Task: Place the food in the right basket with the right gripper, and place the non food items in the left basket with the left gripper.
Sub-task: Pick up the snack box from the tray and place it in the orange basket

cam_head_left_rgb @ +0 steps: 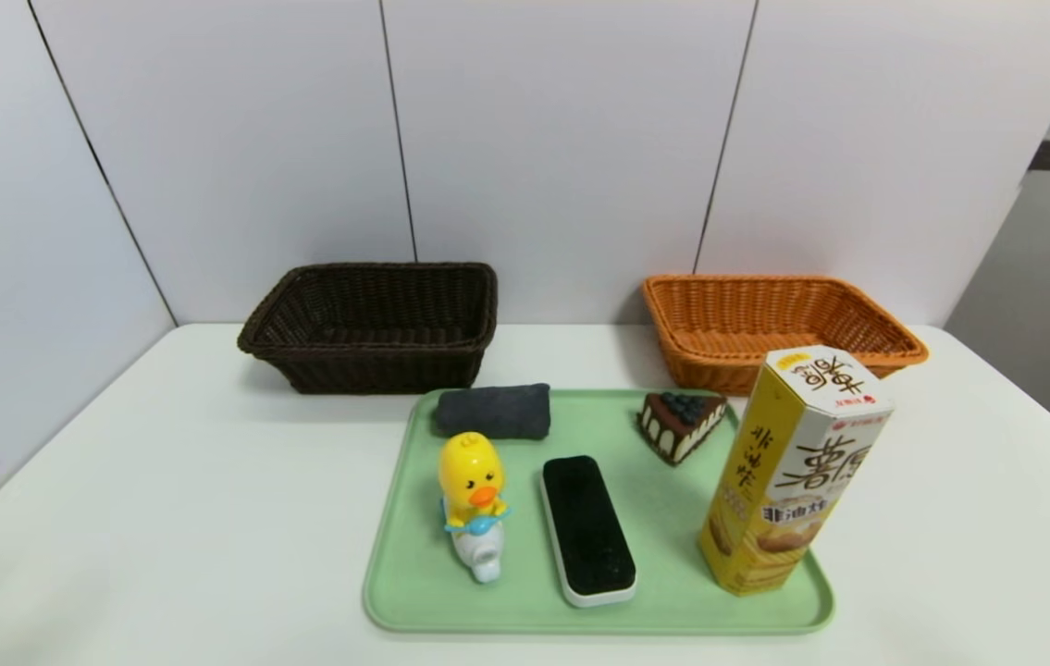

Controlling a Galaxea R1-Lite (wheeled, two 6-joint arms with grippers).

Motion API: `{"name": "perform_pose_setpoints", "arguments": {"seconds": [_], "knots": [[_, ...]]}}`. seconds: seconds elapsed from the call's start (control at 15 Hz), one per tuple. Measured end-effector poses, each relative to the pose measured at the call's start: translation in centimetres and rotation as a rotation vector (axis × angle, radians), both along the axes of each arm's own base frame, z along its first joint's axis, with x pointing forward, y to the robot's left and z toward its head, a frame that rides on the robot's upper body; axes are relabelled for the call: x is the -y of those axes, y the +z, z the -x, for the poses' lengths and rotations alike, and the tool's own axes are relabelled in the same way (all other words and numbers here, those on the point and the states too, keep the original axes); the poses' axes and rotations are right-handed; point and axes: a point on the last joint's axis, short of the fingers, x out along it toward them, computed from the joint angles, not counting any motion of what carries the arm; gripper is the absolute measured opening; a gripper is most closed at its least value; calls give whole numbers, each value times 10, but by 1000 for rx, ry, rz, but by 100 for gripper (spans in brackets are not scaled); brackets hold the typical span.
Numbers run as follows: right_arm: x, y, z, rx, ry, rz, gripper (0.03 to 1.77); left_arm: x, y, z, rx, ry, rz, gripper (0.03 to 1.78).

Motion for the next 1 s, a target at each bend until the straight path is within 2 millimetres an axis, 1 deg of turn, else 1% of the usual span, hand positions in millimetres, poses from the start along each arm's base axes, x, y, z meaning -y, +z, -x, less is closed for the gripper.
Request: {"name": "perform_pose_setpoints", "arguments": {"seconds": [0.2, 0.33, 0.47, 0.6, 0.73, 0.87, 1.0], "knots": [[-1, 8, -23, -34, 13, -1, 171, 0, 14, -38, -18, -2, 7, 169], [-2, 5, -34, -86, 55, -3, 171, -1, 17, -60, -21, -2, 8, 169], [-4, 0, -41, -138, 113, -1, 171, -1, 15, -76, -45, -1, 6, 169], [-7, -3, -48, -178, 196, 0, 171, -1, 12, -84, -77, -2, 7, 169], [-14, -4, -57, -215, 291, 4, 171, -1, 9, -88, -95, -4, 8, 169], [-21, -3, -71, -238, 356, 13, 171, -1, 8, -89, -104, -4, 8, 169], [-29, -3, -90, -249, 391, 21, 171, -1, 8, -90, -106, -4, 7, 169]]}}
